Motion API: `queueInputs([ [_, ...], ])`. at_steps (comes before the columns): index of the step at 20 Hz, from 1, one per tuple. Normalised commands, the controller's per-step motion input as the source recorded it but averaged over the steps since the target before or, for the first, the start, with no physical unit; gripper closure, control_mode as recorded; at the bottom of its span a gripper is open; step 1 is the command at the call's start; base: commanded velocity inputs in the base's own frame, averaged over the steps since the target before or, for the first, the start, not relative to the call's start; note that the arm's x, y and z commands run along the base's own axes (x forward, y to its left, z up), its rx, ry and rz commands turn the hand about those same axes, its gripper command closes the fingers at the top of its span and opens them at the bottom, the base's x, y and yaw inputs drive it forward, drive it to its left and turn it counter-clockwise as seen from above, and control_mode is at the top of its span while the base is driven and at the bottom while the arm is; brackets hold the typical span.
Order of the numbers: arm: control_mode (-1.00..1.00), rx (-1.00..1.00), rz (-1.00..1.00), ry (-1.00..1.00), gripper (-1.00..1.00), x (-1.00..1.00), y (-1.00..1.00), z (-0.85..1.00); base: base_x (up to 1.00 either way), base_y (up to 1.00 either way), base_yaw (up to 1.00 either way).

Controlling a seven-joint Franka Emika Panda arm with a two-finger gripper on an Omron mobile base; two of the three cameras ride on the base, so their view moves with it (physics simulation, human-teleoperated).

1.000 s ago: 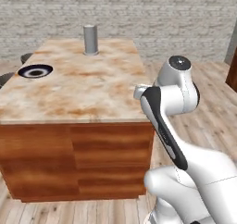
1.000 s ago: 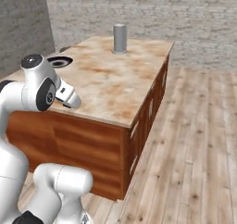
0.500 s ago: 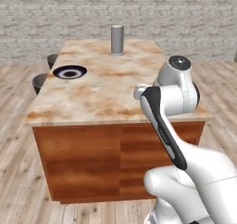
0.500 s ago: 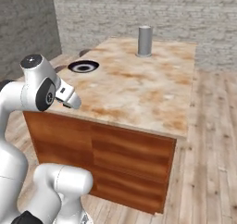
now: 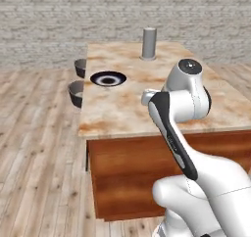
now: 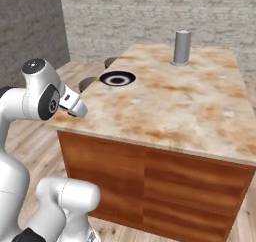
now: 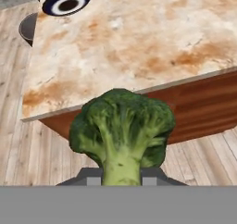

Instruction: Take the cheese, steak, and broccoli from the fridge and place them on the plate on the dining counter to create an appetizer plate.

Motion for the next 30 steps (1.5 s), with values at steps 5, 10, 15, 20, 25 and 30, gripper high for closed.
queueInputs([
  [5,1.0,0.0,0.0,0.0,1.0,0.0,0.0,0.0,0.66,1.0,-0.2],
  [10,1.0,0.0,0.0,0.0,1.0,0.0,0.0,0.0,0.79,0.97,-0.31],
  [15,1.0,0.0,0.0,0.0,1.0,0.0,0.0,0.0,0.64,0.8,-0.45],
  [20,1.0,0.0,0.0,0.0,1.0,0.0,0.0,0.0,0.25,0.77,-0.59],
  [25,1.0,0.0,0.0,0.0,1.0,0.0,0.0,0.0,0.12,0.79,-0.64],
  [30,1.0,0.0,0.0,0.0,1.0,0.0,0.0,0.0,0.16,0.85,-0.61],
])
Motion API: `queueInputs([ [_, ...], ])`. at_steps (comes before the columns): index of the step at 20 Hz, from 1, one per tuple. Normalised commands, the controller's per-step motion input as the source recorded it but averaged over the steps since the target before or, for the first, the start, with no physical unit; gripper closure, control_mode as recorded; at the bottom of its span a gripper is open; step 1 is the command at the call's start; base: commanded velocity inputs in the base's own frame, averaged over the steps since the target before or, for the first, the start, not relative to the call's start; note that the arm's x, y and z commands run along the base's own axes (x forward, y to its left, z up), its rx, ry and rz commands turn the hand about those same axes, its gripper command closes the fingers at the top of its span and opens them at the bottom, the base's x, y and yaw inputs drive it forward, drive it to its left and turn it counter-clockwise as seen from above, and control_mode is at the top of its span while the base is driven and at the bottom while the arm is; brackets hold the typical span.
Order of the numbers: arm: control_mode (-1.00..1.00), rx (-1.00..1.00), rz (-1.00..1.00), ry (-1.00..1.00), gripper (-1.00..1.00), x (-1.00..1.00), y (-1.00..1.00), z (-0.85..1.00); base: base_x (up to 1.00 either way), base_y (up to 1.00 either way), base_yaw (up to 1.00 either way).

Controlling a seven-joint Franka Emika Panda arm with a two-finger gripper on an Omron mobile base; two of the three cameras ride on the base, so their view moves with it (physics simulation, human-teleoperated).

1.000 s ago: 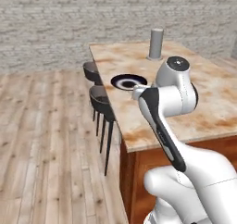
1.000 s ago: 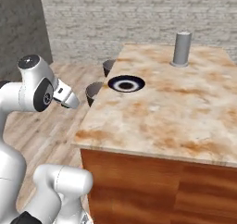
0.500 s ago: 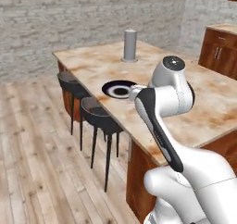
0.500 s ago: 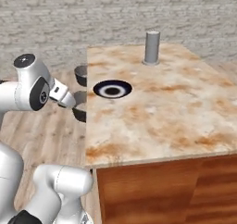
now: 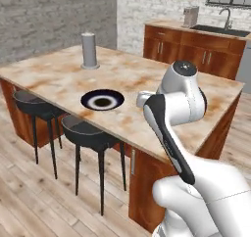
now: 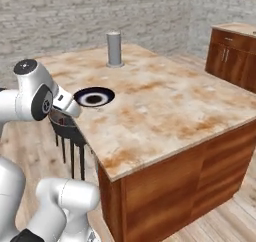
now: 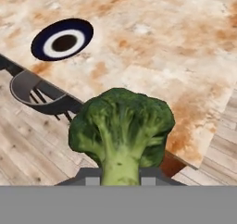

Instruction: Take the cheese, steak, and broccoli from the fridge and place them on the plate on the dining counter to create an appetizer plate.

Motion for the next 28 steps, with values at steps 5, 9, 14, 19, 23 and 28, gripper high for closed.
queueInputs([
  [5,1.0,0.0,0.0,0.0,1.0,0.0,0.0,0.0,0.2,0.95,-0.57],
  [9,1.0,0.0,0.0,0.0,1.0,0.0,0.0,0.0,0.31,1.0,-0.53],
  [14,1.0,0.0,0.0,0.0,1.0,0.0,0.0,0.0,0.25,1.0,-0.49],
  [19,1.0,0.0,0.0,0.0,1.0,0.0,0.0,0.0,0.03,0.99,-0.37],
  [23,-1.0,0.0,-0.11,0.09,1.0,0.16,0.14,-0.16,0.03,0.4,-0.15],
  [28,-1.0,0.02,-0.11,0.22,1.0,0.66,0.0,-0.64,0.0,0.0,0.0],
])
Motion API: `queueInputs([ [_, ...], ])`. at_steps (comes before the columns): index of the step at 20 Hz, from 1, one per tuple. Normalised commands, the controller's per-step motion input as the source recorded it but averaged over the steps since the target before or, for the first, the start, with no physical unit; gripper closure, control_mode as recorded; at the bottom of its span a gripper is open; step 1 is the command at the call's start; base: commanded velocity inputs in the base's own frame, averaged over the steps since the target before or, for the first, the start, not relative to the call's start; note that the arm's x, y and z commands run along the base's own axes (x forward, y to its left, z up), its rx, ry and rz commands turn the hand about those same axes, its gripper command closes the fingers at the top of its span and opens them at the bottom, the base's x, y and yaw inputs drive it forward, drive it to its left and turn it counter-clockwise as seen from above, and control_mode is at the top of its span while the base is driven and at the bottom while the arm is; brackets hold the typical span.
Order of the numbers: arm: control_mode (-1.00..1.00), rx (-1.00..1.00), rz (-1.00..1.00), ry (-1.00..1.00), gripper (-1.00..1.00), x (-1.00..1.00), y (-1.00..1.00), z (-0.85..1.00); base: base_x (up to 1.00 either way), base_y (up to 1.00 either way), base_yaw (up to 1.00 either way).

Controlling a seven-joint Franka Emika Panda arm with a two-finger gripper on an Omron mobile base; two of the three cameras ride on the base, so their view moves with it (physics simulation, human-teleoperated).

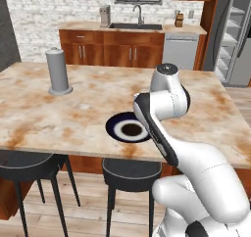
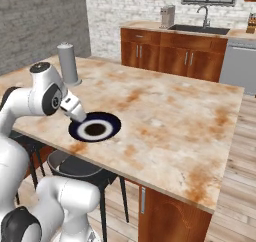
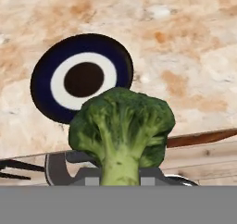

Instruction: Take the cheese, steak, and broccoli from the fridge and place them on the plate on the dining counter to create an appetizer plate.

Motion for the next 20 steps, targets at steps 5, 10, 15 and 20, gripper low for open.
queueInputs([
  [5,-1.0,0.04,-0.07,0.16,1.0,0.73,0.0,-0.75,0.0,0.0,0.0],
  [10,-1.0,0.0,-0.06,0.02,1.0,0.7,0.08,-0.63,0.0,0.0,0.0],
  [15,-1.0,0.0,-0.04,0.0,1.0,0.67,0.01,-0.45,0.0,0.0,0.0],
  [20,-1.0,0.0,-0.04,0.0,1.0,0.72,0.01,-0.33,0.0,0.0,0.0],
])
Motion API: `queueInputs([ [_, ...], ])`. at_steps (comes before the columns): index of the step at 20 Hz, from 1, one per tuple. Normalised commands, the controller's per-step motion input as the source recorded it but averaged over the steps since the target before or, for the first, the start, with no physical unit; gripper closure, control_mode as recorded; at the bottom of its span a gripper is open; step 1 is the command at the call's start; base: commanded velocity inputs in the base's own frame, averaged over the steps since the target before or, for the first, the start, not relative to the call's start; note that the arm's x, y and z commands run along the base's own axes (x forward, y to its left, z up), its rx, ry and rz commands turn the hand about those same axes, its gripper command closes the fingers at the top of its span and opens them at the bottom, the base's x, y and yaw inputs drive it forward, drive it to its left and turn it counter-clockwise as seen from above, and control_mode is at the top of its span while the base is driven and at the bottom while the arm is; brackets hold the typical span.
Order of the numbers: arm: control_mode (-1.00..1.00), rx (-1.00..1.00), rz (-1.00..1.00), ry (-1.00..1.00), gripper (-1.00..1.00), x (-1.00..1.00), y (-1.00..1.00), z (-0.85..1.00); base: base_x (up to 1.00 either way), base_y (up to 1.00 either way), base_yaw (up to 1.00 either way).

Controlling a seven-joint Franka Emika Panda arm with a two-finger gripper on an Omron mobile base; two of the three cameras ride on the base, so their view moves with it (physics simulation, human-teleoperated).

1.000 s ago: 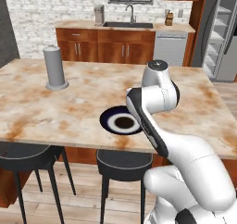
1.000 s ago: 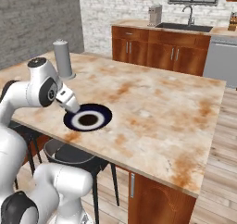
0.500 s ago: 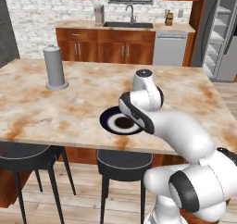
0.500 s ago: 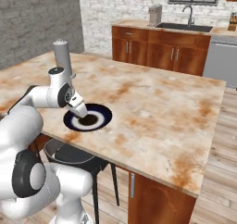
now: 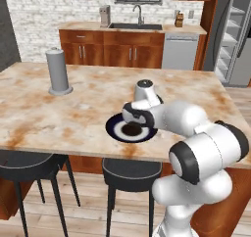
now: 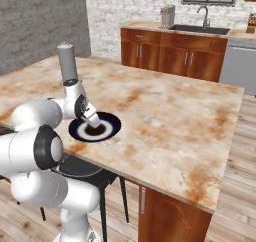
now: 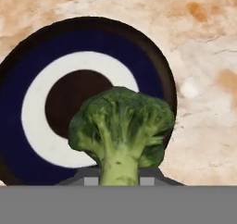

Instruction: Take the cheese, steak, and broccoli from the fridge and place them on the plate on the dining counter to create an appetizer plate.

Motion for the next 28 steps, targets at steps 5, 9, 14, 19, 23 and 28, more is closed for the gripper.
queueInputs([
  [5,-1.0,0.0,-0.05,0.0,1.0,0.68,0.0,-0.28,0.0,0.0,0.0],
  [9,-1.0,0.0,-0.06,0.0,1.0,0.58,0.0,-0.36,0.0,0.0,0.0],
  [14,-1.0,0.0,-0.07,0.0,1.0,0.47,0.0,-0.34,0.0,0.0,0.0],
  [19,-1.0,0.0,-0.07,0.0,1.0,0.39,-0.01,-0.28,0.0,0.0,0.0],
  [23,-1.0,0.0,-0.06,0.0,-1.0,0.2,-0.02,-0.26,0.0,0.0,0.0],
  [28,-1.0,0.0,-0.05,0.0,-1.0,0.07,-0.08,-0.07,0.0,0.0,0.0],
])
